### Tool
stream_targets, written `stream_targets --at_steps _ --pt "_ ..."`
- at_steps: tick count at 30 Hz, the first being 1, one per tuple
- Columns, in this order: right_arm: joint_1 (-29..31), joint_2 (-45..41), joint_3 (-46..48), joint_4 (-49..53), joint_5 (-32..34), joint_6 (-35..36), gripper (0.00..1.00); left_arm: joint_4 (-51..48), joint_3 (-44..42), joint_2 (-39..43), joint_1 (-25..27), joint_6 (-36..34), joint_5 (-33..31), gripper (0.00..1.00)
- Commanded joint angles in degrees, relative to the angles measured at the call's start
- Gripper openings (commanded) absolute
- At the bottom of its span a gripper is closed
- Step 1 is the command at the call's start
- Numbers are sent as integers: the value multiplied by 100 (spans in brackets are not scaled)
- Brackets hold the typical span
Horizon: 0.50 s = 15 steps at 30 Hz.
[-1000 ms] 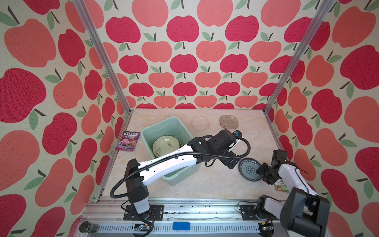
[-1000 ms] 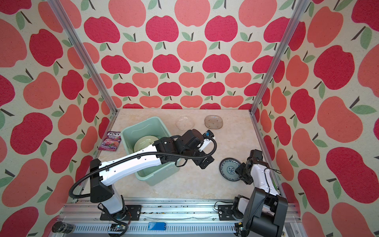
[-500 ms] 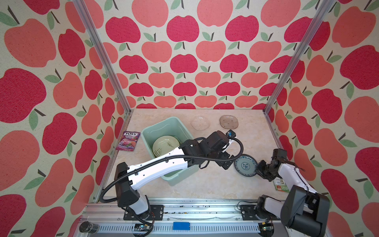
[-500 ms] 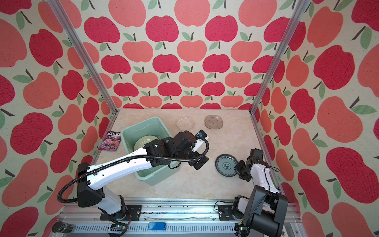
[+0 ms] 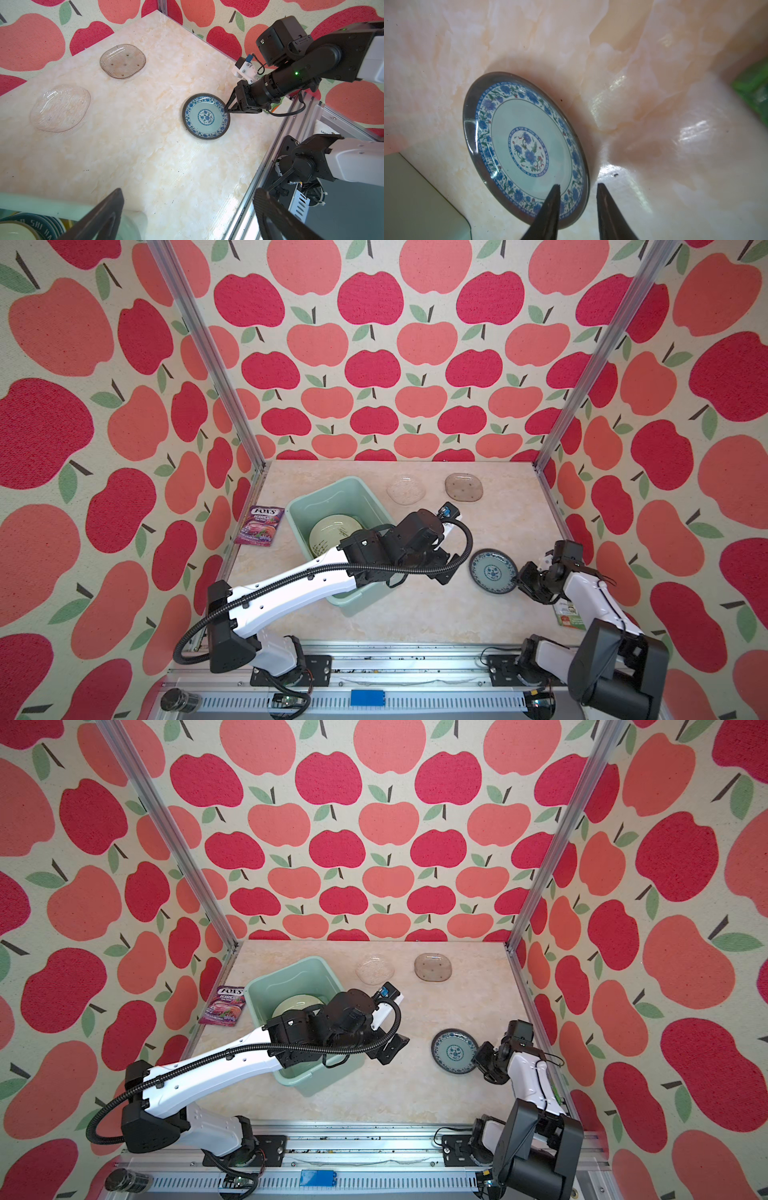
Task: Place the plates into the plastic bin on the countertop
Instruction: 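Grasp the blue-and-white plate's rim with the right gripper and tilt it up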
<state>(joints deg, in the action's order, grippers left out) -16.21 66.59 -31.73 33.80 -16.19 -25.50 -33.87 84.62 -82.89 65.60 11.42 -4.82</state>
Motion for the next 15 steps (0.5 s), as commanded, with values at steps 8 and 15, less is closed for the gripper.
stream_targets --at_steps 8,15 --pt "-15 749 93 -577 -101 139 21 208 -59 8 -74 132 -57 99" --pt "-19 1031 79 -735 -179 141 4 211 126 -255 -135 124 99 99"
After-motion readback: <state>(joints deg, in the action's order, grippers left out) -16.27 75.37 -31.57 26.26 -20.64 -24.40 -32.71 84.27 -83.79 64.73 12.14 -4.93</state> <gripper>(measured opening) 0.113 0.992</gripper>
